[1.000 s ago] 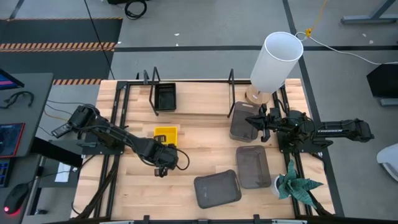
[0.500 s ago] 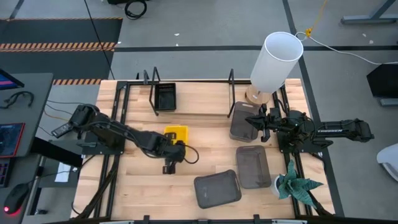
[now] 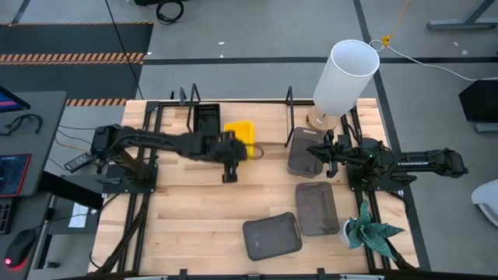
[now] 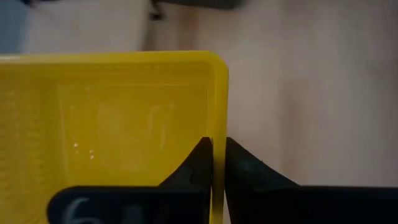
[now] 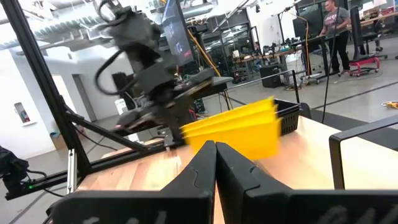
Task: Stack baskets on shelf by color
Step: Put the stacked yellow bin on the shelf, then stack the top right gray transparent bin on the middle gray transparent bin
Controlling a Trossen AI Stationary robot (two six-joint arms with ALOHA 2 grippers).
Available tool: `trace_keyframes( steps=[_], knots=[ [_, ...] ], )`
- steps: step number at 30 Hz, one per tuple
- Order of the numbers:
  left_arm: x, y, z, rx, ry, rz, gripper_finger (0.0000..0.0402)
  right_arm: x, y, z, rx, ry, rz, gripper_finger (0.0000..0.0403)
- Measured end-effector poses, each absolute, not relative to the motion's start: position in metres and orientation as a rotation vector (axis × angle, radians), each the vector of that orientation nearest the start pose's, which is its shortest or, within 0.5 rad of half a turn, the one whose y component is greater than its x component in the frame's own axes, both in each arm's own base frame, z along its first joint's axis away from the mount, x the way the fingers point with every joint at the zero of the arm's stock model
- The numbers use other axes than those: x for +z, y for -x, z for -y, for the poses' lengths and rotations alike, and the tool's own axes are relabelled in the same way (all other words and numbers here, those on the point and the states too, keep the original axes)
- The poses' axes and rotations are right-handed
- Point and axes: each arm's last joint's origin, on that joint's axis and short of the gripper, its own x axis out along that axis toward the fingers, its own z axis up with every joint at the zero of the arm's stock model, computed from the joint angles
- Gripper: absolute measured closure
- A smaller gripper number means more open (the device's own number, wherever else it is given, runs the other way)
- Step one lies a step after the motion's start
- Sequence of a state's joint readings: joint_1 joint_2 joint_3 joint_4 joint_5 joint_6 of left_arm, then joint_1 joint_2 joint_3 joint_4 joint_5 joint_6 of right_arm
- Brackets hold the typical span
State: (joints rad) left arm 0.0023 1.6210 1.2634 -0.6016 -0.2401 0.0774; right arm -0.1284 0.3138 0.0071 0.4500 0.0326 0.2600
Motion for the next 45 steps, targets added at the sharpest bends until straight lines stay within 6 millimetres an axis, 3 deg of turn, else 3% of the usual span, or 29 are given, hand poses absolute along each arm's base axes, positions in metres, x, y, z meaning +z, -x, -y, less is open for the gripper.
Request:
trace_keyframes(
  steps=[5,10,18,25,35,45],
  knots=[
    [0.255,-0.348,-0.040,0.239,-0.219,-0.927,0.0381,0.182,-0.115,0.016,-0.141,-0.252,0.163,0.0389],
    [0.236,-0.355,-0.065,0.262,-0.244,-0.983,0.0381,0.182,-0.115,0.016,-0.141,-0.252,0.163,0.0389],
    [0.220,-0.351,-0.097,0.334,-0.245,-1.070,0.0377,0.182,-0.115,0.016,-0.141,-0.252,0.164,0.0389],
    [0.218,-0.345,-0.107,0.346,-0.245,-1.108,0.0366,0.182,-0.115,0.016,-0.141,-0.252,0.164,0.0389],
    [0.218,-0.345,-0.104,0.354,-0.257,-1.128,0.0364,0.182,-0.115,0.016,-0.141,-0.252,0.164,0.0389],
    [0.218,-0.342,-0.104,0.368,-0.226,-1.144,0.0277,0.182,-0.115,0.016,-0.141,-0.252,0.164,0.0389]
  ],
)
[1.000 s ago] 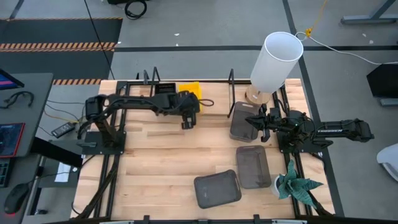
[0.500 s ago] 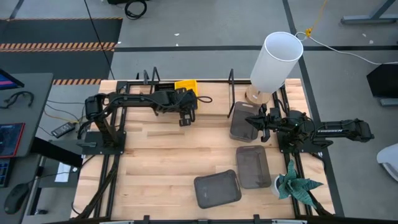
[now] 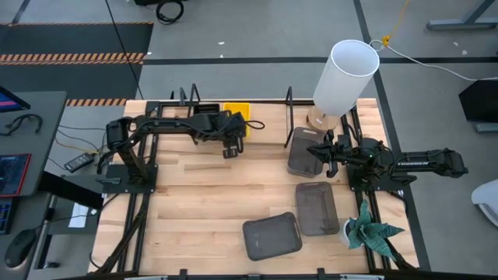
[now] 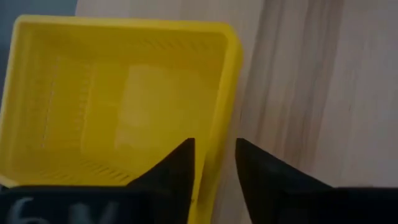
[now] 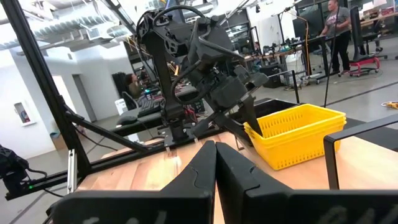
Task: Stack baskets on shelf by color
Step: Stack the top right gray transparent bin on the middle gray transparent bin
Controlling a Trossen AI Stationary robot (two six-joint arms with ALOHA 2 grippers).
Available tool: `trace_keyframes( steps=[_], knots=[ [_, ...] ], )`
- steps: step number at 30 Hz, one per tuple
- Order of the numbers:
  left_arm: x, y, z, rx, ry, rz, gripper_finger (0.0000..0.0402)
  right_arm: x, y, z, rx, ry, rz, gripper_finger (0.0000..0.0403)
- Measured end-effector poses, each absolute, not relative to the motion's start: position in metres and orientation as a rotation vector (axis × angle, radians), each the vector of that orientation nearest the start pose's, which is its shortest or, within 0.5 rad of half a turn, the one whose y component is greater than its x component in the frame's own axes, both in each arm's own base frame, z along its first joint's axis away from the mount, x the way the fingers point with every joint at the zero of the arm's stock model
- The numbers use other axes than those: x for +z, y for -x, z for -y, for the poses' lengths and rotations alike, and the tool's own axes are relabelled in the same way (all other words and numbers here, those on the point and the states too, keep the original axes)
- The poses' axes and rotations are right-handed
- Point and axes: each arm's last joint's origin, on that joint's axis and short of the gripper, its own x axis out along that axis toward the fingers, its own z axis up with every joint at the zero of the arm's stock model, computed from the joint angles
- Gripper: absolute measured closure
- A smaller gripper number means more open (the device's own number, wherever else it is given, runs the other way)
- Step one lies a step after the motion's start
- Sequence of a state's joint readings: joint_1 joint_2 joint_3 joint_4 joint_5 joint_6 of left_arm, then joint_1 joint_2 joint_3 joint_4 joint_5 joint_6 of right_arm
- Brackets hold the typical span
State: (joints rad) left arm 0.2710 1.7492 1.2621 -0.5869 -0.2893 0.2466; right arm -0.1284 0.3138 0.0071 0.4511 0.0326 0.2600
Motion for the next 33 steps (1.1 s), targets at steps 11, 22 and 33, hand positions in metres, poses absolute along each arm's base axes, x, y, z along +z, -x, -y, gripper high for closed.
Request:
trace_keyframes(
  steps=[11,22,33],
  knots=[
    [0.254,-0.341,-0.072,0.238,-0.286,-0.974,0.0207,0.182,-0.115,0.016,-0.141,-0.252,0.164,0.0389],
    [0.272,-0.343,0.014,-0.231,-0.215,-0.809,0.0247,0.182,-0.115,0.016,-0.141,-0.252,0.164,0.0389],
    [0.289,-0.283,0.026,-0.145,-0.208,-0.542,0.0307,0.183,-0.115,0.016,-0.140,-0.252,0.169,0.0389]
  ],
)
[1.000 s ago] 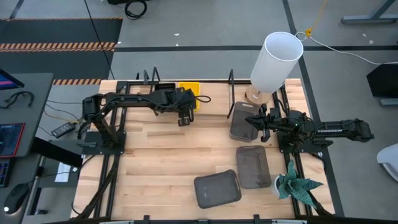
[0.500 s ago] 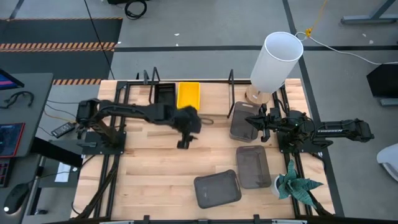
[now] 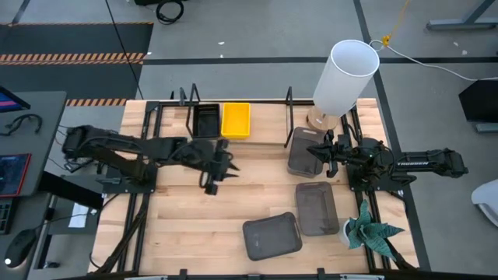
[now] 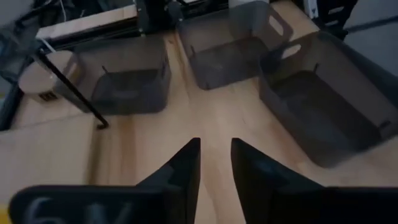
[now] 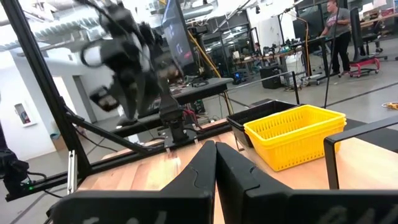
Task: Stack baskets on shelf by color
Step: Stack the top right gray transparent bin on the middle gray transparent bin
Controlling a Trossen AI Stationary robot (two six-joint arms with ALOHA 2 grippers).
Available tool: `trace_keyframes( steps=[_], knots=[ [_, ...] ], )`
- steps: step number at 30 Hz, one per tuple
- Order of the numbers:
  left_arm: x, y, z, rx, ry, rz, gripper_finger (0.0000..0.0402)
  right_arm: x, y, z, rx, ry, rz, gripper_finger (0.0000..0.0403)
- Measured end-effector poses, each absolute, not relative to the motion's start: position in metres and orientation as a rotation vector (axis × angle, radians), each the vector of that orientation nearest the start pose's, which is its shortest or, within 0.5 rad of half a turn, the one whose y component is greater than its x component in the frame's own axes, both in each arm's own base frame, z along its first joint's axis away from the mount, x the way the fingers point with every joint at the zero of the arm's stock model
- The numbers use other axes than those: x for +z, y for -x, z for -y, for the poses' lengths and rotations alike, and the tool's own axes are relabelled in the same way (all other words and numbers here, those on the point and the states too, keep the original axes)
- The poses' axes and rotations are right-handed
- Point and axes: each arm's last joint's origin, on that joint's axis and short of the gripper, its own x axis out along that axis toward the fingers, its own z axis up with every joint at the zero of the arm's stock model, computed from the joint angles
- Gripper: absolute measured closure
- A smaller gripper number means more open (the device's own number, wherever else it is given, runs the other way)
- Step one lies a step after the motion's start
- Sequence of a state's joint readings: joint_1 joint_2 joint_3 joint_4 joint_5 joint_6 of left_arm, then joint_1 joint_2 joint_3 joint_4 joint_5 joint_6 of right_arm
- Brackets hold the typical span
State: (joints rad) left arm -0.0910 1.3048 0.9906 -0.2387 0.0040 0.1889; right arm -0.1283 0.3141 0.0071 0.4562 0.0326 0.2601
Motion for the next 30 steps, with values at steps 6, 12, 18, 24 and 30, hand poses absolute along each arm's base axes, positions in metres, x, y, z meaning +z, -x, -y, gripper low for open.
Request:
trace_keyframes(
  steps=[6,12,18,24,30],
  knots=[
    [0.263,-0.244,0.029,-0.131,-0.110,-0.403,0.0324,0.194,-0.112,0.017,-0.182,-0.255,0.301,0.0389],
    [0.253,-0.205,0.030,-0.108,-0.068,-0.310,0.0333,0.208,-0.107,0.016,-0.130,-0.325,0.458,0.0389],
    [0.242,-0.173,0.032,-0.117,-0.020,-0.208,0.0336,0.213,-0.105,0.016,-0.082,-0.426,0.512,0.0389],
    [0.225,-0.147,0.028,-0.068,0.016,-0.123,0.0344,0.206,-0.114,0.011,-0.017,-0.584,0.431,0.0389],
    [0.220,-0.131,0.024,-0.047,0.031,-0.047,0.0355,0.188,-0.133,-0.002,0.040,-0.730,0.212,0.0389]
  ],
)
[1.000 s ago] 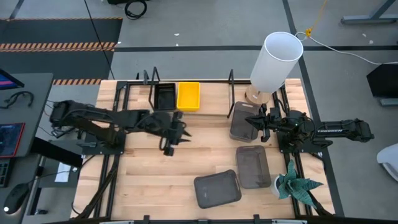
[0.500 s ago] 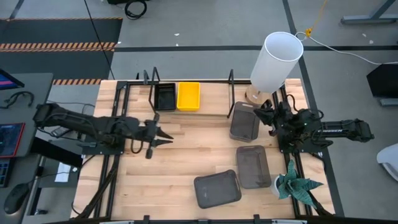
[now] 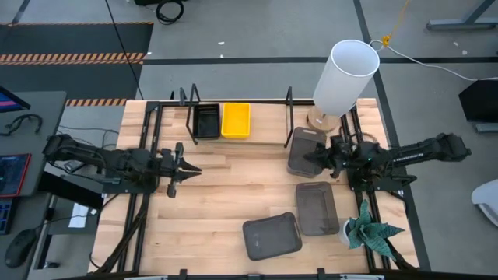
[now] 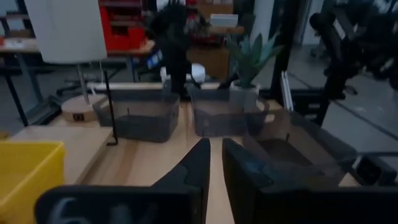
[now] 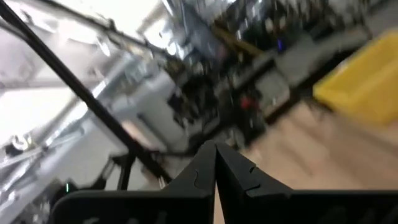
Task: Stack baskets on shelf by color
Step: Stack the top right gray transparent bin on the middle gray transparent bin
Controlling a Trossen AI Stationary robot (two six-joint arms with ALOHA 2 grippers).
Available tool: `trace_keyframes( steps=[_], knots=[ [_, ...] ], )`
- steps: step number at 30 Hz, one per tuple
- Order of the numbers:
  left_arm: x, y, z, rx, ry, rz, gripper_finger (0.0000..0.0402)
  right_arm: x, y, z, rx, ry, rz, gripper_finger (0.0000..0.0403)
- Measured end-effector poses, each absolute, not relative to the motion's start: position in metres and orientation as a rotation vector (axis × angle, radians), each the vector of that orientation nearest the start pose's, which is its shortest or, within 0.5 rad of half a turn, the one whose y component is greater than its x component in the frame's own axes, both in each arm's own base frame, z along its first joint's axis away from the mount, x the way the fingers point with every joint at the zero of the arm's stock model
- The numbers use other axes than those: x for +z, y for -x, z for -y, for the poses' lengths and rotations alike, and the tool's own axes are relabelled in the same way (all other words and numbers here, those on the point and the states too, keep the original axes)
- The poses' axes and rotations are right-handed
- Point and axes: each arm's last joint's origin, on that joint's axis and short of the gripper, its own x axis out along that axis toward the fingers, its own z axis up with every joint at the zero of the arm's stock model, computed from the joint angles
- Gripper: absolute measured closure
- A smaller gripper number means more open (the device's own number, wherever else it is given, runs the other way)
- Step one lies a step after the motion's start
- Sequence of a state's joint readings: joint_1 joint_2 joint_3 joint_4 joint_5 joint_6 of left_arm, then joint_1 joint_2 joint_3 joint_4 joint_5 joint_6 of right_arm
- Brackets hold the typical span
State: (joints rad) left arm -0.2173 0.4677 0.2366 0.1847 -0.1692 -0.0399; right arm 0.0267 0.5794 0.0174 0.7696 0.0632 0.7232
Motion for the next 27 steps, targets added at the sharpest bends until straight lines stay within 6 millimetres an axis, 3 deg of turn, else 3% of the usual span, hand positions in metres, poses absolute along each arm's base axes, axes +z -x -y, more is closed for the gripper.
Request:
trace_keyframes(
  steps=[6,11,15,22,27],
  knots=[
    [0.219,-0.117,0.020,-0.015,0.037,-0.028,0.0364,0.190,-0.157,-0.018,0.071,-0.738,0.070,0.0389],
    [0.215,-0.109,0.017,0.045,0.060,-0.067,0.0372,0.189,-0.182,-0.032,0.045,-0.626,-0.033,0.0389],
    [0.212,-0.104,0.015,0.052,0.077,-0.090,0.0379,0.187,-0.209,-0.037,-0.003,-0.577,-0.106,0.0389],
    [0.207,-0.098,0.014,0.059,0.067,-0.128,0.0389,0.194,-0.264,-0.052,0.120,-0.480,-0.291,0.0389],
    [0.209,-0.091,0.012,0.061,0.067,-0.102,0.0390,0.201,-0.292,-0.058,0.046,-0.410,-0.540,0.0389]
  ],
)
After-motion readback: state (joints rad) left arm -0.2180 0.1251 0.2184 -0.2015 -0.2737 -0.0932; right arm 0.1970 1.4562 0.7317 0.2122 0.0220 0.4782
